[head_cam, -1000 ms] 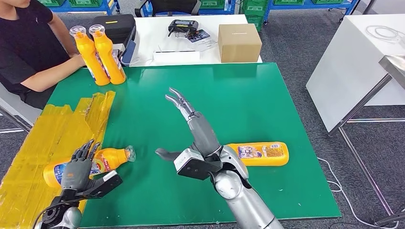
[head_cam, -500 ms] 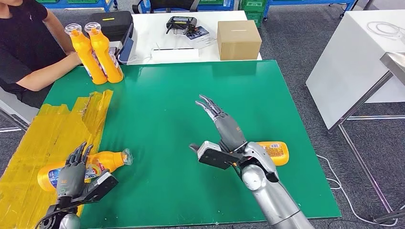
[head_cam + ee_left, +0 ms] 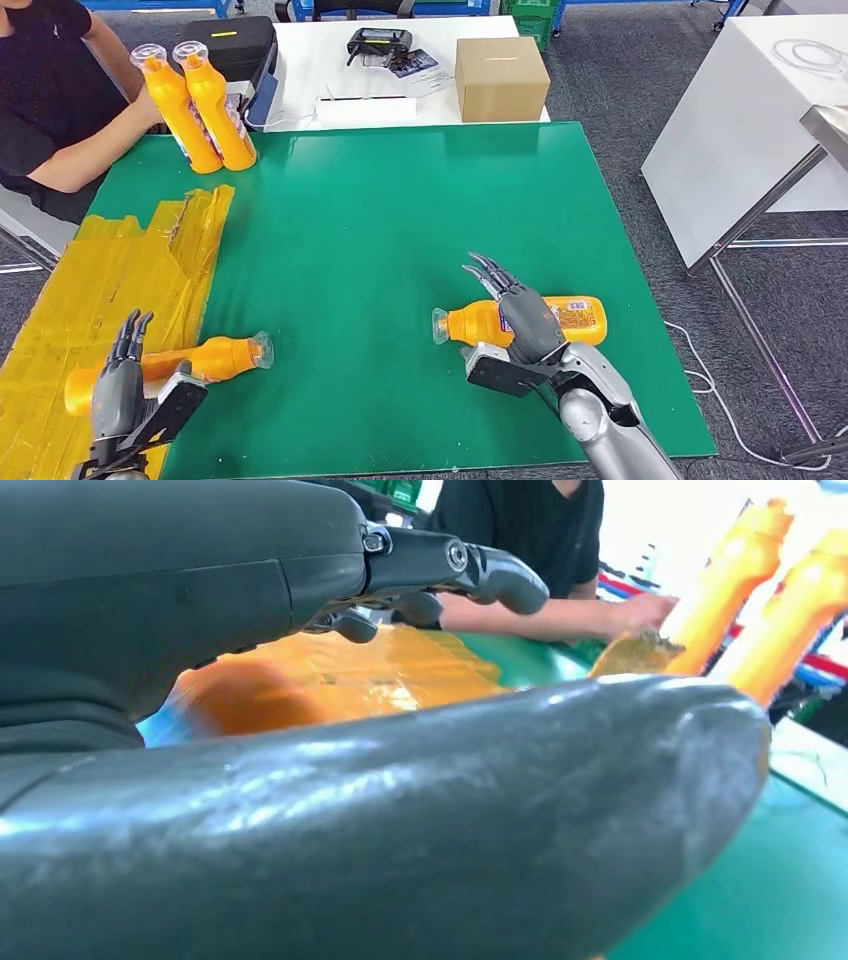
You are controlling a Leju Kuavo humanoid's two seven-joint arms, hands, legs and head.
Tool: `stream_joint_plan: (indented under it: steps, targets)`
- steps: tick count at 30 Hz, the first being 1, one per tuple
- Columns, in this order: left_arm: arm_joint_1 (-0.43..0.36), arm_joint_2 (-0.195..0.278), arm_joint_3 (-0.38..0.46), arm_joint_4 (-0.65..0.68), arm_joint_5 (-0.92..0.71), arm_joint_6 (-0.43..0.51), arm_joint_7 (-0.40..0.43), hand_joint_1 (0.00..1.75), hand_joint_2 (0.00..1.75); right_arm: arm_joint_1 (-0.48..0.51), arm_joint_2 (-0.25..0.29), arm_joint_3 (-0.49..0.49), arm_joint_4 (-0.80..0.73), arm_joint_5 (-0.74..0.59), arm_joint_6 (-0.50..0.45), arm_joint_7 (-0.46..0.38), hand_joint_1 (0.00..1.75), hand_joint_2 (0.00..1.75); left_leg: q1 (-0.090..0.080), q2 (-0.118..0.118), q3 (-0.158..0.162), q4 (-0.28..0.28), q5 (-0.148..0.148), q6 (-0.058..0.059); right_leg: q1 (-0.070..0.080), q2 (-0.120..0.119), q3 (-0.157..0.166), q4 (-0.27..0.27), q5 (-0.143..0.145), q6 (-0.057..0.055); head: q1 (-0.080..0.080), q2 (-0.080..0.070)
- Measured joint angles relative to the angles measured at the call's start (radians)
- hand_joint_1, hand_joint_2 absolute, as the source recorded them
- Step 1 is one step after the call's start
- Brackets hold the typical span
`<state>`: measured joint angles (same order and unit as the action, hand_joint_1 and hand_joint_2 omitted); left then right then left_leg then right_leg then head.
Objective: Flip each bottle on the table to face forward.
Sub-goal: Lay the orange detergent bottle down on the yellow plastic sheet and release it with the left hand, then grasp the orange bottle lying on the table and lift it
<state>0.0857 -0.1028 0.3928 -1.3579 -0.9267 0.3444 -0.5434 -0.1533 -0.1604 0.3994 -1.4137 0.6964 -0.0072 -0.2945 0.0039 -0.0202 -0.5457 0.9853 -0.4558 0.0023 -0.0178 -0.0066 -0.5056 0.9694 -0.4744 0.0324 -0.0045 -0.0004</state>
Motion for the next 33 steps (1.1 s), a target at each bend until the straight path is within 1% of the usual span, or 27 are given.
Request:
stream_joint_plan:
  steps: [7, 17, 20, 23, 24, 26, 27, 30, 33]
  targets:
    - [0.003, -0.016, 0.019, -0.024, 0.002, -0.006, -0.001, 0.00, 0.00, 0.009, -0.015, -0.005, -0.011, 0.002, 0.000, 0.000, 0.00, 1.75, 0.000, 0.000, 0.000, 0.000, 0.000, 0.000, 0.000, 0.000, -0.001, 0.000, 0.000, 0.000, 0.000, 0.000]
    - [0.005, -0.022, 0.020, -0.031, 0.003, -0.006, -0.002, 0.00, 0.00, 0.012, -0.021, -0.005, -0.017, 0.003, 0.000, 0.000, 0.00, 1.75, 0.000, 0.000, -0.001, 0.000, 0.000, 0.000, 0.000, 0.000, -0.001, 0.000, 0.000, 0.000, 0.000, 0.000]
    - [0.006, -0.024, 0.021, -0.034, 0.031, -0.017, -0.023, 0.00, 0.00, 0.014, -0.023, -0.005, -0.018, 0.005, 0.004, 0.003, 0.00, 1.75, 0.000, 0.000, -0.001, 0.000, 0.000, 0.000, 0.000, 0.000, -0.001, 0.000, 0.000, 0.000, 0.000, 0.000]
    - [0.010, -0.032, 0.026, -0.056, 0.096, -0.058, -0.058, 0.00, 0.00, 0.022, -0.025, -0.009, -0.020, 0.007, 0.007, 0.005, 0.00, 1.75, 0.000, 0.000, -0.001, 0.000, 0.000, 0.000, 0.000, 0.000, -0.001, 0.000, 0.000, 0.000, 0.000, 0.000]
    - [0.012, -0.037, 0.028, -0.067, 0.120, -0.079, -0.066, 0.00, 0.00, 0.027, -0.026, -0.011, -0.023, 0.008, 0.006, 0.005, 0.00, 1.75, 0.000, 0.000, -0.001, 0.000, 0.000, 0.000, 0.000, 0.000, -0.001, 0.000, 0.000, 0.000, 0.000, 0.000]
    - [0.019, -0.048, 0.032, -0.094, 0.203, -0.152, -0.082, 0.00, 0.00, 0.037, -0.026, -0.016, -0.031, 0.011, 0.005, 0.005, 0.00, 1.75, 0.000, 0.000, -0.001, 0.000, 0.000, 0.000, 0.000, 0.000, -0.001, 0.000, 0.000, 0.000, 0.000, 0.000]
    - [0.021, -0.054, 0.035, -0.106, 0.265, -0.206, -0.089, 0.00, 0.00, 0.041, -0.026, -0.018, -0.034, 0.014, 0.005, 0.005, 0.00, 1.75, 0.000, 0.000, -0.002, 0.000, 0.000, 0.000, 0.000, 0.000, -0.001, 0.000, 0.000, 0.000, 0.000, 0.000]
    - [0.030, -0.074, 0.050, -0.148, 0.477, -0.414, -0.108, 0.00, 0.00, 0.044, -0.026, -0.025, -0.037, 0.028, 0.003, 0.011, 0.00, 1.75, 0.000, 0.000, -0.002, 0.000, 0.000, 0.000, 0.000, 0.000, -0.002, 0.000, 0.000, 0.000, 0.000, 0.000]
    - [0.050, -0.101, 0.061, -0.207, 0.621, -0.584, -0.133, 0.00, 0.00, 0.040, -0.024, -0.042, -0.028, 0.042, -0.006, 0.035, 0.00, 1.75, 0.000, 0.000, -0.002, 0.000, 0.000, 0.000, 0.000, 0.000, -0.002, 0.000, 0.000, 0.000, 0.000, 0.000]
